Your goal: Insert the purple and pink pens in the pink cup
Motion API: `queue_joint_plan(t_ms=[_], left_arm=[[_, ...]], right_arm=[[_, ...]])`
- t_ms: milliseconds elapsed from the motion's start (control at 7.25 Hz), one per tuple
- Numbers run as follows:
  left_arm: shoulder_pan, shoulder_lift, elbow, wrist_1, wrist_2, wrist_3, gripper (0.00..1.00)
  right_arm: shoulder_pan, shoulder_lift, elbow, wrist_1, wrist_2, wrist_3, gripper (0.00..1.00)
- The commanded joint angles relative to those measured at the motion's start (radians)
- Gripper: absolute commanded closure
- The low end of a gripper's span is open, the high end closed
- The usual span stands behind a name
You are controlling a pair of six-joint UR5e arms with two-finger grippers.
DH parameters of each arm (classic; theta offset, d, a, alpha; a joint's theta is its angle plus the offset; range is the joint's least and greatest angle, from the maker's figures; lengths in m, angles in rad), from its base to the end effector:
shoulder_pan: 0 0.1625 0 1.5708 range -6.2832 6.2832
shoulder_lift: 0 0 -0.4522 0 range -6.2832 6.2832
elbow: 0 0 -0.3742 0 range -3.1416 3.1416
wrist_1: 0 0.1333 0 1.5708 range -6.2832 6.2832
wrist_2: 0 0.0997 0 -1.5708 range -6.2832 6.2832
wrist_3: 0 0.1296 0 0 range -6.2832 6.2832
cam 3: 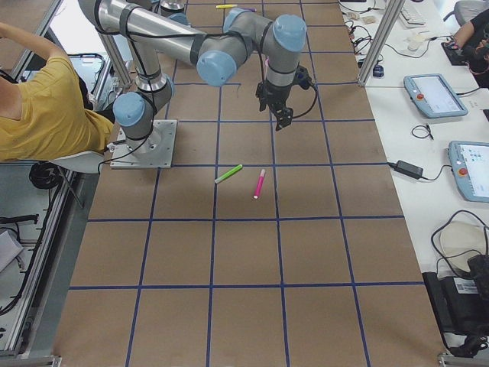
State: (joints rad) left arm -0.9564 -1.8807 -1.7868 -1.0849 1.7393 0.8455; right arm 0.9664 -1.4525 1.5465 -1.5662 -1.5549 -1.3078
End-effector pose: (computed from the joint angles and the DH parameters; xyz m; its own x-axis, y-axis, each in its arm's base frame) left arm 0.2294 -0.5187 0.2737 -0.9680 0.2376 -0.0812 0.2236 0.9628 0.1519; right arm -0.1798 -0.4985 0.4376 -0.7597 -0.6426 -0.0992 -0.6466 0.7628 0.0103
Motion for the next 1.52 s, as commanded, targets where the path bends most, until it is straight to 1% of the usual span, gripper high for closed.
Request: queue_joint_plan(t_ms=[0, 138, 276, 414, 552, 690, 828, 966, 1103, 1241, 1379], left_arm=[[0.013, -0.086, -0.034, 0.122, 0.0, 0.076, 0.0], [0.013, -0.1, -0.036, 0.123, 0.003, 0.045, 0.0], [0.013, -0.112, -0.036, 0.128, 0.006, 0.0, 0.0], [0.015, -0.13, -0.036, 0.143, 0.011, 0.001, 0.01], [0.015, -0.153, -0.036, 0.145, 0.023, 0.0, 0.03], [0.015, -0.161, -0.036, 0.146, 0.025, 0.003, 0.11], [0.016, -0.161, -0.036, 0.146, 0.025, 0.0, 0.14], [0.031, -0.161, -0.036, 0.146, 0.025, 0.003, 0.2], [0.039, -0.161, -0.039, 0.146, 0.025, 0.001, 0.29], [0.039, -0.161, -0.039, 0.146, 0.025, -0.002, 0.33], [0.039, -0.163, -0.043, 0.146, 0.022, -0.011, 0.41]], right_arm=[[-0.077, 0.05, 0.052, -0.071, 0.035, -0.251, 0.0], [-0.078, 0.058, 0.093, -0.09, 0.047, -0.515, 0.0], [-0.081, 0.061, 0.127, -0.147, 0.071, -0.656, 0.0], [-0.124, 0.063, 0.174, -0.156, 0.096, -0.669, 0.0], [-0.209, 0.09, 0.247, -0.166, 0.243, -0.689, 0.0], [-0.242, 0.136, 0.295, -0.267, 0.316, -0.747, 0.0], [-0.244, 0.194, 0.308, -0.341, 0.325, -0.807, 0.0], [-0.247, 0.255, 0.3, -0.366, 0.325, -0.865, 0.0], [-0.248, 0.285, 0.299, -0.397, 0.326, -0.955, 0.0], [-0.258, 0.29, 0.306, -0.403, 0.375, -1.032, 0.0], [-0.293, 0.313, 0.307, -0.402, 0.39, -1.101, 0.01]])
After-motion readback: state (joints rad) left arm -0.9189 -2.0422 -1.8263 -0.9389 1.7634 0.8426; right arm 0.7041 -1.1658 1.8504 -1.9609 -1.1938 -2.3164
